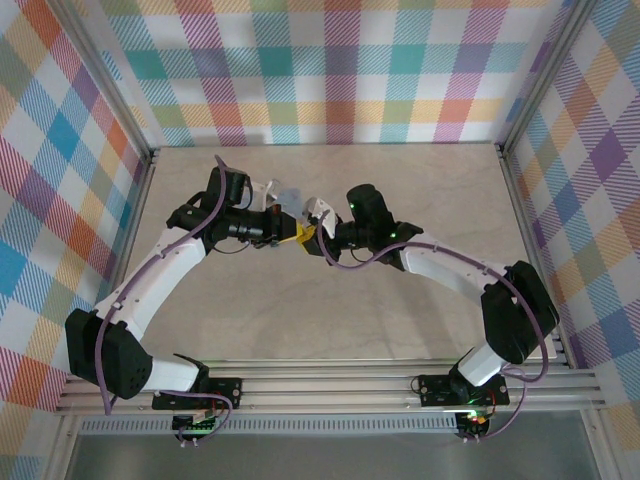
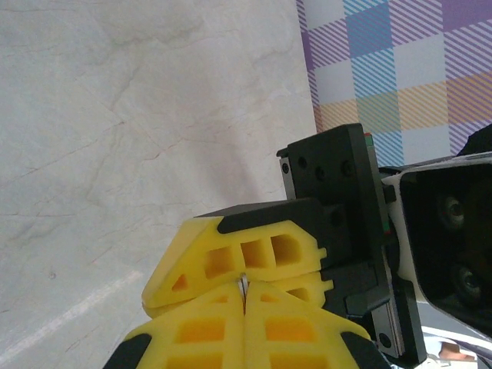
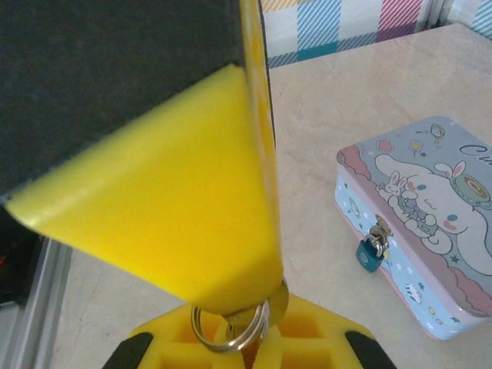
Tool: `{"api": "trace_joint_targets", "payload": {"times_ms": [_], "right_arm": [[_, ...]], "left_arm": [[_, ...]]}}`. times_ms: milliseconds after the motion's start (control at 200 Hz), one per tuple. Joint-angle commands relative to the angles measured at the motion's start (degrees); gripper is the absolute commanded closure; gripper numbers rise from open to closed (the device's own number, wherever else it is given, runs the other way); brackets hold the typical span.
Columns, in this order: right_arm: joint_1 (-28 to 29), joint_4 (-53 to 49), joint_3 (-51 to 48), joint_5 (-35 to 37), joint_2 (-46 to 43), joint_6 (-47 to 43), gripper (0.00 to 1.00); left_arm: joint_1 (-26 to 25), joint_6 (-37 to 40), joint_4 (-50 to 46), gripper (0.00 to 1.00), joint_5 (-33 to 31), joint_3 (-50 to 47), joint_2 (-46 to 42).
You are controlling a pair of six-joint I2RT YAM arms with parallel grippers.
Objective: Unlock a padlock with a key
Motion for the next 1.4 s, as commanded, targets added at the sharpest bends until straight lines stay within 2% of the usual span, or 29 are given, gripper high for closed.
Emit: {"api": "trace_joint_targets", "payload": {"times_ms": [0,190,205,240,270,315,365,475,580,610,665,735,970,1240,1395], "right_arm": [[0.3,-1.68,1.52,0.39,-2.67,-2.4,1.0],[0.27,-10.03,3.75,0.28,-3.83,-2.58,1.0],[0.27,-11.0,4.08,0.11,-3.84,-2.48,1.0],[0.21,-13.9,5.25,-0.28,-3.66,-2.46,1.0],[0.26,-16.69,6.62,-0.67,-3.27,-2.38,1.0],[0.19,-21.94,8.98,-1.28,-2.43,-2.67,1.0],[0.03,-27.69,11.78,-2.24,-1.18,-2.87,1.0],[-1.33,-40.73,17.44,-5.87,2.13,-3.75,1.0],[-2.47,-48.73,20.41,-9.26,3.99,-5.09,1.0],[-2.53,-50.28,21.19,-9.76,4.43,-5.58,1.0],[-2.59,-52.6,22.19,-10.43,4.8,-6.42,1.0],[-2.63,-54.23,22.98,-11.54,4.95,-6.96,1.0],[-2.63,-55.85,24.2,-14.36,4.42,-7.78,1.0],[-2.63,-57.27,24.91,-16.17,4.22,-7.61,1.0],[-2.63,-57.81,25.24,-16.86,4.31,-7.54,1.0]], "left_arm": [[0.49,0.36,-1.36,1.0,1.67,1.36,0.43],[0.71,2.3,-0.96,1.0,1.87,1.81,0.99],[0.68,2.59,-0.89,0.97,1.95,1.84,1.0],[0.67,3.76,-0.76,0.83,1.96,1.95,0.92],[0.69,5.62,-0.98,0.75,1.77,2.16,0.84],[0.75,9.19,-2.3,0.68,0.53,2.81,0.42],[1.16,13.07,-3.33,0.65,-1.38,3.17,-0.45],[1.81,22.34,1.15,0.65,-4.47,-0.31,-5.66],[1.27,35.51,16.33,0.65,-2.03,-12.9,-15.16],[0.27,40.54,20.41,0.64,-1.86,-16.21,-17.67],[-2.71,52.43,21.4,0.62,-2.48,-19.99,-21.17],[-7.99,63.92,19.53,0.61,-8.25,-21.59,-23.67],[-16.24,77.19,23.21,0.65,-20.03,-22.46,-25.9],[-19.92,89.65,23.75,0.66,-22.99,-21.25,-23.16],[-20.84,94.99,22.75,0.63,-25.99,-19.66,-20.09]]}}
